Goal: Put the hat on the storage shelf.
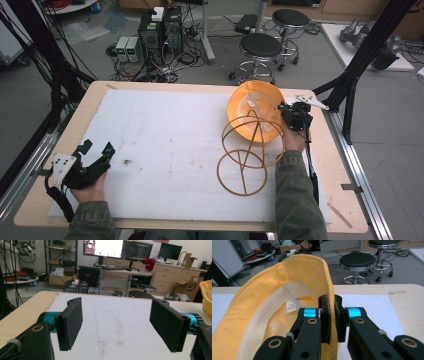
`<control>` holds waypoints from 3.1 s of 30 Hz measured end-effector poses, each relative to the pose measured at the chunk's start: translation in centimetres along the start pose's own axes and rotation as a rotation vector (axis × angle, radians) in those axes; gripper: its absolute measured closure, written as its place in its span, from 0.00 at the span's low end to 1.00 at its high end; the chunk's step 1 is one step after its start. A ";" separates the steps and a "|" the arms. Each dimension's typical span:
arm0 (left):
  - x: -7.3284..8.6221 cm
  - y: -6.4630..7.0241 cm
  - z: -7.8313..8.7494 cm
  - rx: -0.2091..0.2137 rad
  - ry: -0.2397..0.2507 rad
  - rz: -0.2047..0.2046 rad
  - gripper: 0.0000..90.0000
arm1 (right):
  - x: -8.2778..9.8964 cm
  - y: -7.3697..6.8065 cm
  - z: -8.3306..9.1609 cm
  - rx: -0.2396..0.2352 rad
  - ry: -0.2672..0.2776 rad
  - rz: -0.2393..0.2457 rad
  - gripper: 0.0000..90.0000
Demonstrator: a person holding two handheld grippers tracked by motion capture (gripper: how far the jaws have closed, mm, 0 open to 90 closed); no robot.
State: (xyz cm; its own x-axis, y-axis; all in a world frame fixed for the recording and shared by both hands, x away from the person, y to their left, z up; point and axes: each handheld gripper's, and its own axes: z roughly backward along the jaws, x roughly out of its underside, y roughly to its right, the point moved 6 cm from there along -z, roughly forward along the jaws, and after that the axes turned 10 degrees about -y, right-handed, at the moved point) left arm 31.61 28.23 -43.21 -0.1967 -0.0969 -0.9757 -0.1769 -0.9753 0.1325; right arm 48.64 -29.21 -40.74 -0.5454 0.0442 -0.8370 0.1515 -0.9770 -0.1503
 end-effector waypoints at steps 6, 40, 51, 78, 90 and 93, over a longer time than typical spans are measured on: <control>0.1 0.1 -0.1 0.006 -0.002 0.000 0.30 | 0.3 -0.2 0.1 0.004 0.027 0.021 0.96; 0.1 0.0 -0.1 0.011 0.004 0.023 0.30 | -3.6 -1.5 6.9 -0.099 0.428 0.065 0.96; 0.2 0.4 -0.2 0.023 0.002 0.025 0.30 | -4.5 -2.1 9.5 -0.123 0.513 0.099 0.96; 0.0 0.3 -0.2 0.030 0.019 0.057 0.30 | -6.1 -6.5 16.0 -0.297 0.624 0.221 0.96; -0.1 0.0 0.1 0.023 0.024 0.069 0.30 | -5.2 -8.7 19.2 -0.371 0.653 0.327 0.95; 0.0 -0.1 0.2 0.022 0.022 0.073 0.30 | -4.9 -9.1 19.8 -0.384 0.660 0.347 0.95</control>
State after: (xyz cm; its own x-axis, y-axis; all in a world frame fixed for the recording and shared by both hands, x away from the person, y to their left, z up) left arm 31.44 28.35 -43.16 -0.1883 -0.1722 -0.9669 -0.1838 -0.9609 0.2070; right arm 33.64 -24.66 -24.82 0.1602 -0.0164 -0.9869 0.5569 -0.8241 0.1041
